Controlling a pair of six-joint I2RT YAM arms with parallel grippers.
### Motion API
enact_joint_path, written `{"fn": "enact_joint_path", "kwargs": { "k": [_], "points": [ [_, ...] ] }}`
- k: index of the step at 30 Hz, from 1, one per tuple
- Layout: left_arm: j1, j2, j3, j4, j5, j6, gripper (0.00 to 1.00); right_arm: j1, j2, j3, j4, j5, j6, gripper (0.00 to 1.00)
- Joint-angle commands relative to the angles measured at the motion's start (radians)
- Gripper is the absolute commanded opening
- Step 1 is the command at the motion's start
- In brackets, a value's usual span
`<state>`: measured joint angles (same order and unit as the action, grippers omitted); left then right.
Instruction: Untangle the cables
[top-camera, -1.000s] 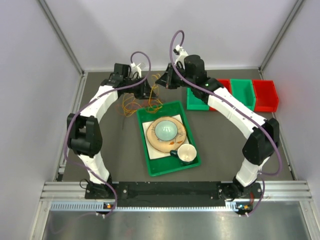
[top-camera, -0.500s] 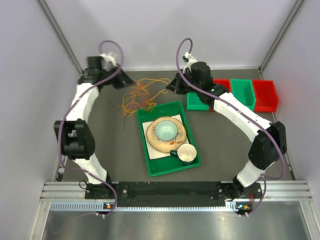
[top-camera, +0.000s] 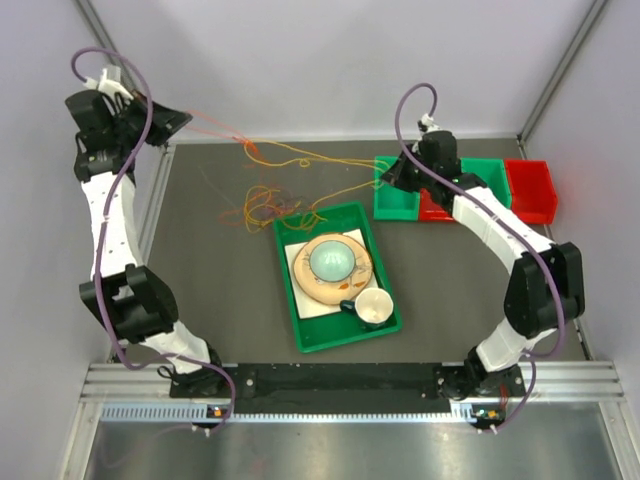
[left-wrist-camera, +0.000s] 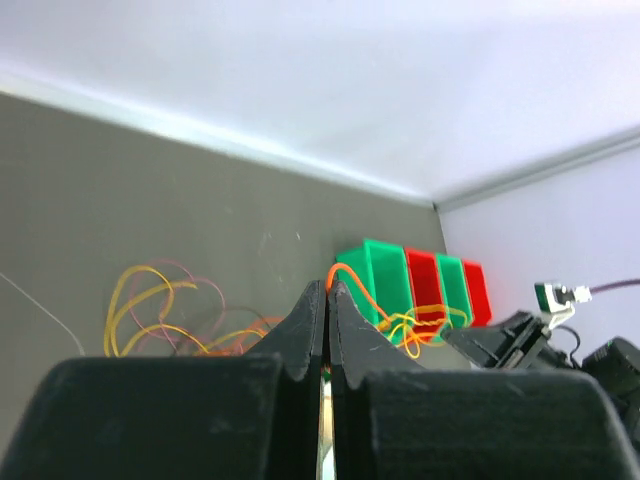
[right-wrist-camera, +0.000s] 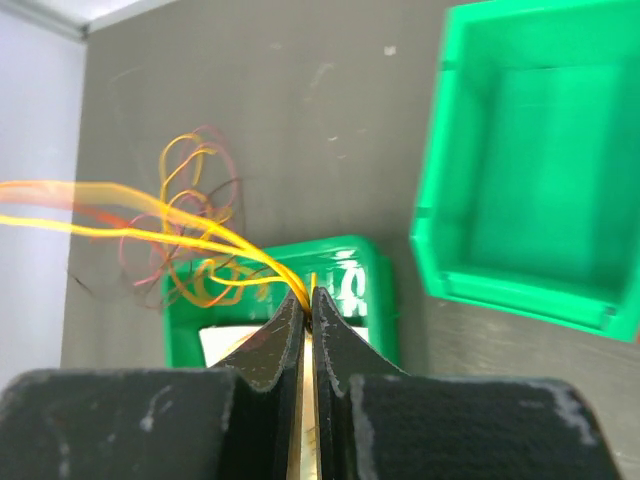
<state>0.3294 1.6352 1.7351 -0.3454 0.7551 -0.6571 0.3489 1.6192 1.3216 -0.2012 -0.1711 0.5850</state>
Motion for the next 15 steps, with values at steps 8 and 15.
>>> {"fn": "enact_joint_path", "kwargs": {
  "k": [8, 15],
  "points": [
    [0.085, -0.069, 0.040, -0.004, -0.128, -0.001, 0.00, -0.132, -0.088, -0.039, 0.032, 0.084, -0.007, 0.00],
    [0.096, -0.051, 0.046, -0.058, -0.194, 0.039, 0.00, -0.177, -0.120, -0.030, 0.052, 0.062, 0.001, 0.00]
  ]
}}
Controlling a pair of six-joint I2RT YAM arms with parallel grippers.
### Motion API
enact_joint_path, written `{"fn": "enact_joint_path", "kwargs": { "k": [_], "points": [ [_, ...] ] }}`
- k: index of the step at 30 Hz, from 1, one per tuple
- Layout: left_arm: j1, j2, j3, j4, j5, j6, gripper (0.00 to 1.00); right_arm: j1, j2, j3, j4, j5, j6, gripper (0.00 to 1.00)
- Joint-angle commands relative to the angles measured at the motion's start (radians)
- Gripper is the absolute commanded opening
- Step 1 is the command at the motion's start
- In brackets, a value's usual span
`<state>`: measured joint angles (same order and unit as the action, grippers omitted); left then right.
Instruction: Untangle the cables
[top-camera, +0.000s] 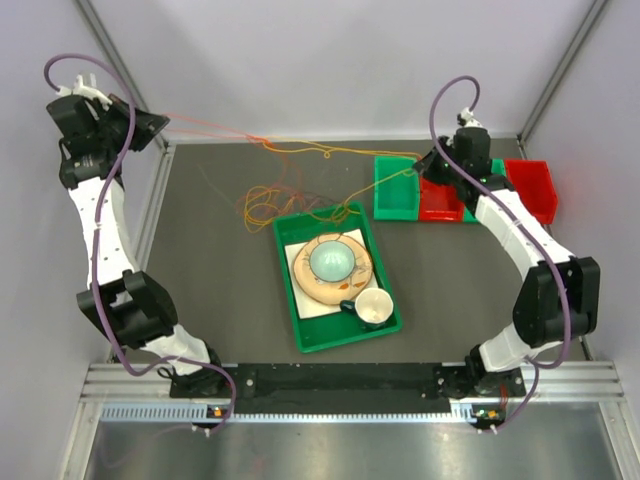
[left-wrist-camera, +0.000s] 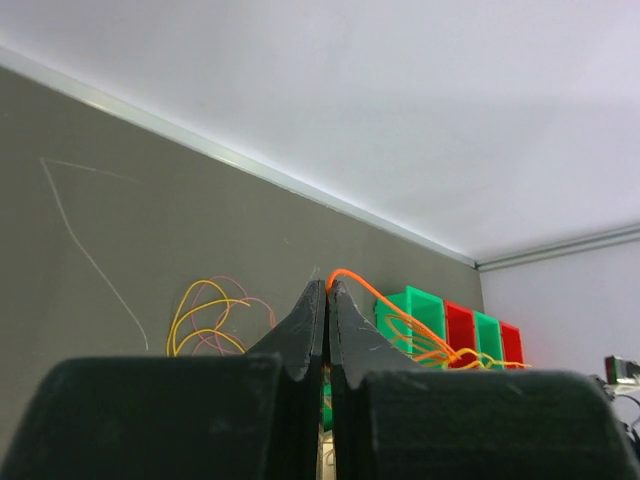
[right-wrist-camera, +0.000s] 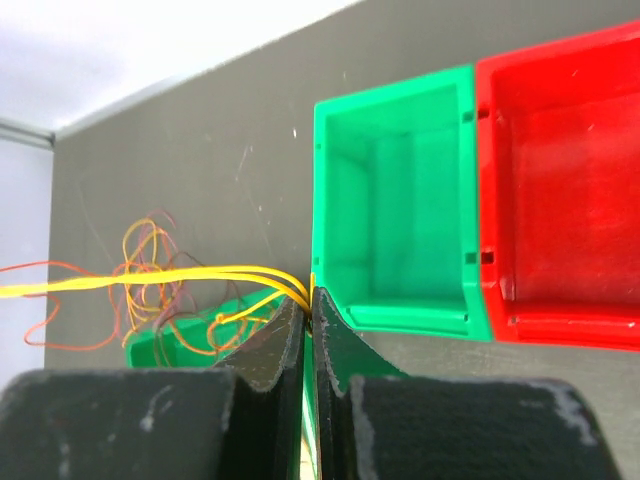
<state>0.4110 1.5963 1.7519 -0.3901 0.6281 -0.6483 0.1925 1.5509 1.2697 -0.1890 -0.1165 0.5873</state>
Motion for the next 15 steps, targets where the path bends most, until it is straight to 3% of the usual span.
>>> {"fn": "enact_joint_path", "kwargs": {
  "k": [1, 6, 15],
  "points": [
    [0.012, -0.009, 0.029, -0.016, -0.074, 0.030, 0.00, -0.021, -0.051, 0.031, 0.046, -0.014, 0.008, 0.00],
    [-0.027, 0.023, 0.024, -0.053, -0.088, 0.080, 0.00, 0.057, -0.015, 0.166, 0.056, -0.110, 0.042, 0.00],
    [-0.182, 0.146, -0.144, -0.044, -0.200, 0.136, 0.00, 0.313, 0.248, 0.797, -0.079, -0.137, 0.032, 0.00]
  ]
}}
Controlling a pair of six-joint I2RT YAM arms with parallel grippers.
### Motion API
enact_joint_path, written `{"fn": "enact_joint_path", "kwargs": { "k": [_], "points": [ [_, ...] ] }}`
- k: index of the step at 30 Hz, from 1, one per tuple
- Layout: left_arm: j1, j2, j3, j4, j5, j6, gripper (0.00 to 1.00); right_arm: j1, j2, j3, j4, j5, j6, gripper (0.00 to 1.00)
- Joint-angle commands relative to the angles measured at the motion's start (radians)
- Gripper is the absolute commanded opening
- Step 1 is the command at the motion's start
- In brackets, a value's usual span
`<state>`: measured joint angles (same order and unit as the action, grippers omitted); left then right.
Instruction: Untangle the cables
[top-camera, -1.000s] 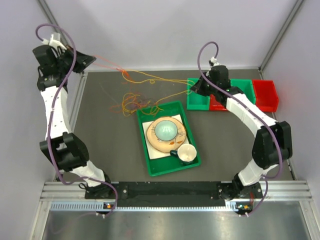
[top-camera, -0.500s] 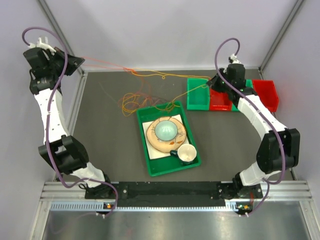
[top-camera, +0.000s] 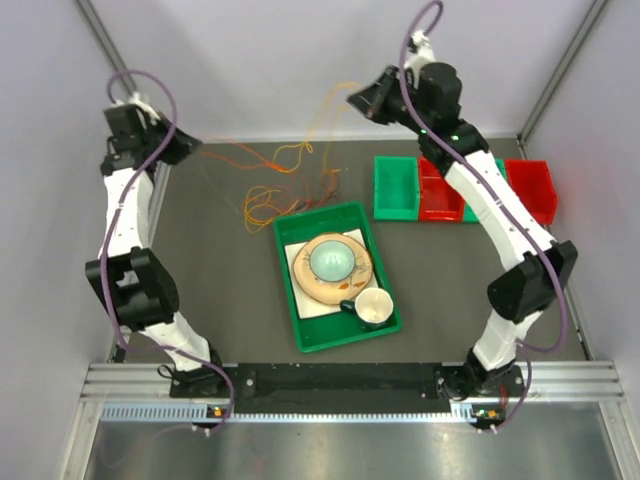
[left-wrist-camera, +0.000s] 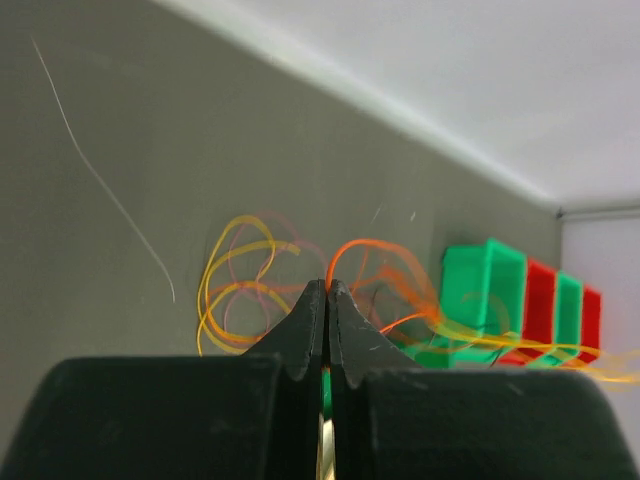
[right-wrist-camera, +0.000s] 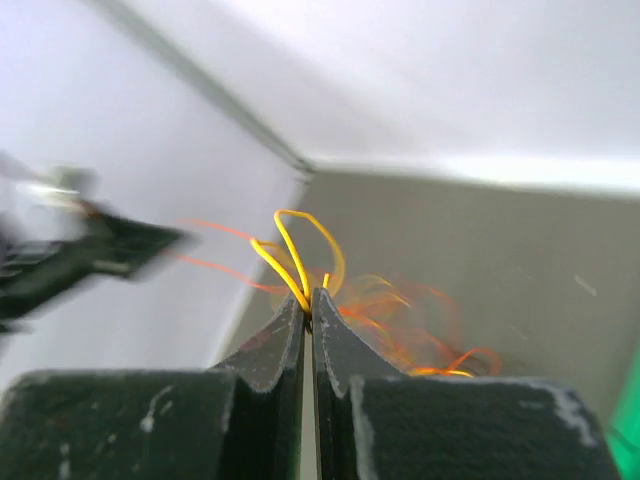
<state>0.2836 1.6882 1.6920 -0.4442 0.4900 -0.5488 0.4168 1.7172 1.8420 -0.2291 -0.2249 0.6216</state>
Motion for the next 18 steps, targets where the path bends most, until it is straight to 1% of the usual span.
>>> {"fn": "enact_joint_path", "kwargs": {
  "k": [1, 4, 7, 9, 12, 13, 18],
  "points": [
    [-0.069, 0.076, -0.103, 0.019, -0.079, 0.039, 0.00, 0.102, 0.125, 0.328, -0.055, -0.025, -0.006, 0.00],
    [-0.103, 0.122, -0.158, 0.025, -0.166, 0.059, 0.00, 0.116, 0.179, 0.455, -0.075, -0.028, 0.009, 0.00],
    [-0.103, 0.174, -0.173, -0.001, -0.257, 0.075, 0.00, 0.112, 0.191, 0.528, -0.095, 0.002, -0.005, 0.00],
    [-0.097, 0.200, -0.154, -0.068, -0.336, 0.082, 0.00, 0.109, 0.171, 0.530, -0.098, 0.027, -0.019, 0.00],
    [-0.086, 0.226, -0.172, -0.077, -0.396, 0.076, 0.00, 0.093, 0.116, 0.487, -0.099, 0.059, -0.045, 0.00],
    [-0.081, 0.229, -0.179, -0.070, -0.399, 0.078, 0.00, 0.085, 0.098, 0.440, -0.090, 0.062, -0.052, 0.00],
    [-0.077, 0.248, -0.207, -0.048, -0.436, 0.078, 0.00, -0.019, -0.042, 0.298, -0.043, 0.087, -0.042, 0.00]
  ]
}}
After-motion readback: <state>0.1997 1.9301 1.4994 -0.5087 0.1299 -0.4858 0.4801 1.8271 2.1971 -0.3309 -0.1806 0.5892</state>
